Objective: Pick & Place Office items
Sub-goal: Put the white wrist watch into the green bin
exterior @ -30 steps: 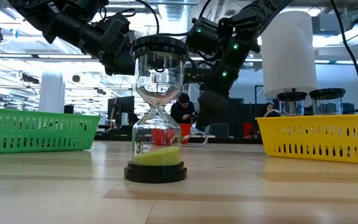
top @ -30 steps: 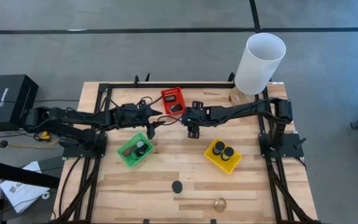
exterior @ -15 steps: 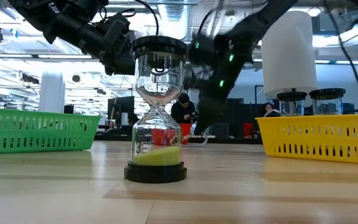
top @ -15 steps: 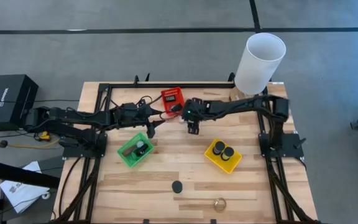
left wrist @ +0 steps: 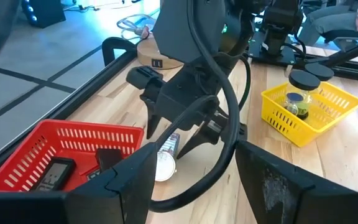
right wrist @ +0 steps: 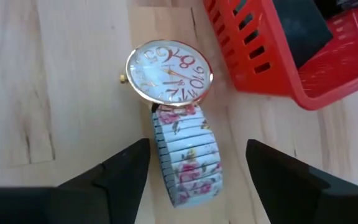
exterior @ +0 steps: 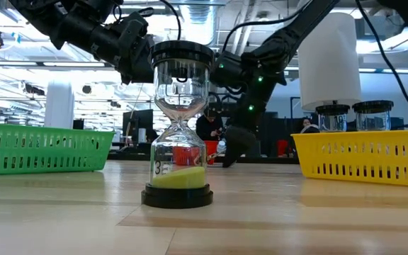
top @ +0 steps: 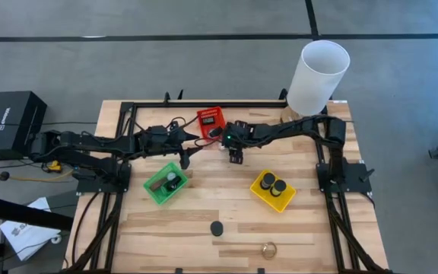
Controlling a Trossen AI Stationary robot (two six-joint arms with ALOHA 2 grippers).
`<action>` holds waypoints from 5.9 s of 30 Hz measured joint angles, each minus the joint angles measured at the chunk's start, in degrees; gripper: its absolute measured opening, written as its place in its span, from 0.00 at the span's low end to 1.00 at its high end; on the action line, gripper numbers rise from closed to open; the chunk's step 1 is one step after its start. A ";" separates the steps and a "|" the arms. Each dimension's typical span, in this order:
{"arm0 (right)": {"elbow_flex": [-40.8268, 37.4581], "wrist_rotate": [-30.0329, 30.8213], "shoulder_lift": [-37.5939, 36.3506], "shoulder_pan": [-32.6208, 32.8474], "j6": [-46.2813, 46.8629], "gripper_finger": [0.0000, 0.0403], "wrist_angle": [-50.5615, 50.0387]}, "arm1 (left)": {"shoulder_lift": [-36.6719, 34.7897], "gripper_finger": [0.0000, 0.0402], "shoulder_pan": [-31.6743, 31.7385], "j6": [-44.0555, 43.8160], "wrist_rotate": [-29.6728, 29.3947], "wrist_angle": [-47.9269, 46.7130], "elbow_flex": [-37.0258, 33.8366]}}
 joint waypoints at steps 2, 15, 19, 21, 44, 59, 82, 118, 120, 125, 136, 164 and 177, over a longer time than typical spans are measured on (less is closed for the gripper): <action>0.02 -0.02 0.02 -0.25 0.04 0.62 -0.31 | 0.00 0.53 0.00 0.08 0.00 0.00 0.00; 0.00 -2.50 0.11 1.20 0.06 0.16 -1.09 | 0.00 0.53 0.00 0.08 -0.01 0.48 0.00; -0.17 0.68 -1.21 3.55 0.97 0.16 -3.03 | 0.00 0.53 0.00 0.08 0.00 0.48 0.00; -0.01 2.96 -2.43 5.13 1.00 0.16 -3.52 | 0.00 0.53 0.00 0.08 0.02 0.48 0.00; 0.07 24.23 -31.95 20.55 10.62 0.21 -17.47 | 0.00 0.53 -0.93 -5.97 1.54 4.67 0.02; 0.04 21.22 -32.03 20.52 12.24 0.22 3.05 | 11.99 0.65 -10.01 16.60 -13.03 32.81 0.02; 0.04 20.87 -31.98 18.86 15.10 0.18 10.16 | 20.74 0.75 -7.94 22.66 -15.36 41.43 10.92; 0.22 16.70 -27.69 18.60 14.90 0.20 19.85 | 20.76 0.75 -5.18 32.18 -13.96 45.07 12.50; 0.17 16.63 -27.78 18.62 14.50 0.20 19.70 | 20.76 0.75 -5.22 33.89 -13.97 45.09 12.50; 0.00 16.54 -27.67 18.60 10.89 0.21 19.66 | 20.64 0.75 -5.22 39.43 -15.29 43.05 12.66; -0.05 16.47 -27.19 18.01 9.90 0.44 17.29 | 20.45 0.75 -4.93 39.42 -15.93 37.44 12.75; -0.86 25.79 -40.06 20.70 25.11 0.46 -25.66 | 20.52 0.53 -6.94 38.97 -17.10 28.74 12.72; -16.50 24.84 -40.74 14.03 26.29 0.20 -12.32 | 20.38 0.02 -7.71 38.72 -17.11 26.93 12.70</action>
